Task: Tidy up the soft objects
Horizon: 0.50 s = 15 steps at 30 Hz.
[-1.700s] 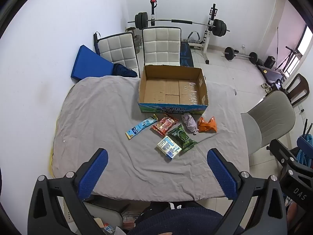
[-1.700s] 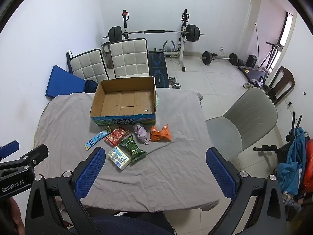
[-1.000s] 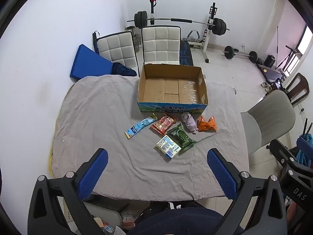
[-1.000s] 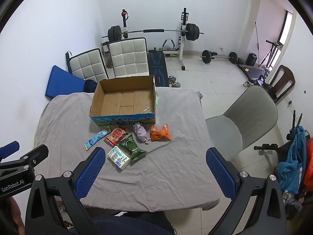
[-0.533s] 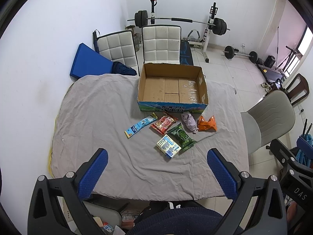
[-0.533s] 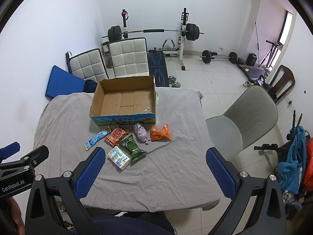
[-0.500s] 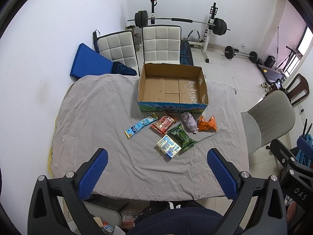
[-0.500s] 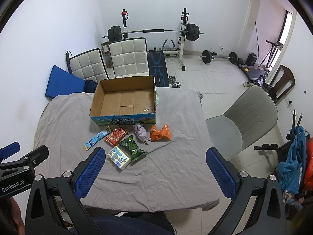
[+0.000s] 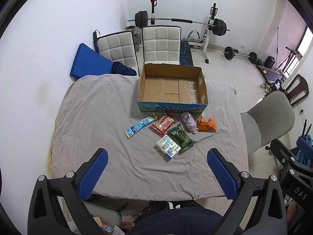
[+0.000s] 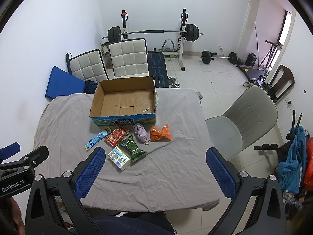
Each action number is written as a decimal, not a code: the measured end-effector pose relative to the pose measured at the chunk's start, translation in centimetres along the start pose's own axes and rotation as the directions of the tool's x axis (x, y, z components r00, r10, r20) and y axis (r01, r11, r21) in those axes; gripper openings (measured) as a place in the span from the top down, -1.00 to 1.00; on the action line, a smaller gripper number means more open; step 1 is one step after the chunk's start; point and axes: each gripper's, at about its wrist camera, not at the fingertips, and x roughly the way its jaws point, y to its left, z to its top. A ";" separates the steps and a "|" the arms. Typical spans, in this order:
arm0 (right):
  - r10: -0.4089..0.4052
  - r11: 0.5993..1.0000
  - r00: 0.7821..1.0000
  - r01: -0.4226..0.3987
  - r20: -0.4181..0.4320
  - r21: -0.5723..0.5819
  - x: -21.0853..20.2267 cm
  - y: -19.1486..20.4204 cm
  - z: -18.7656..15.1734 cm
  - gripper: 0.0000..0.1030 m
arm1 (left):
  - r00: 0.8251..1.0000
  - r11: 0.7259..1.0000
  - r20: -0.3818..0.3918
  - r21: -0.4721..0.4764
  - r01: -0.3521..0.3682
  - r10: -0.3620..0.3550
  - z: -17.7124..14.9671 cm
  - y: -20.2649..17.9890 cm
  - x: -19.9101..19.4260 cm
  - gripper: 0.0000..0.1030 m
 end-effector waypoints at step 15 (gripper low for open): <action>0.000 1.000 1.000 0.000 0.001 0.001 -0.1 0.0 0.0 -1.00 | 1.000 1.000 0.004 -0.001 -0.001 0.001 -0.1 0.1 0.0 -1.00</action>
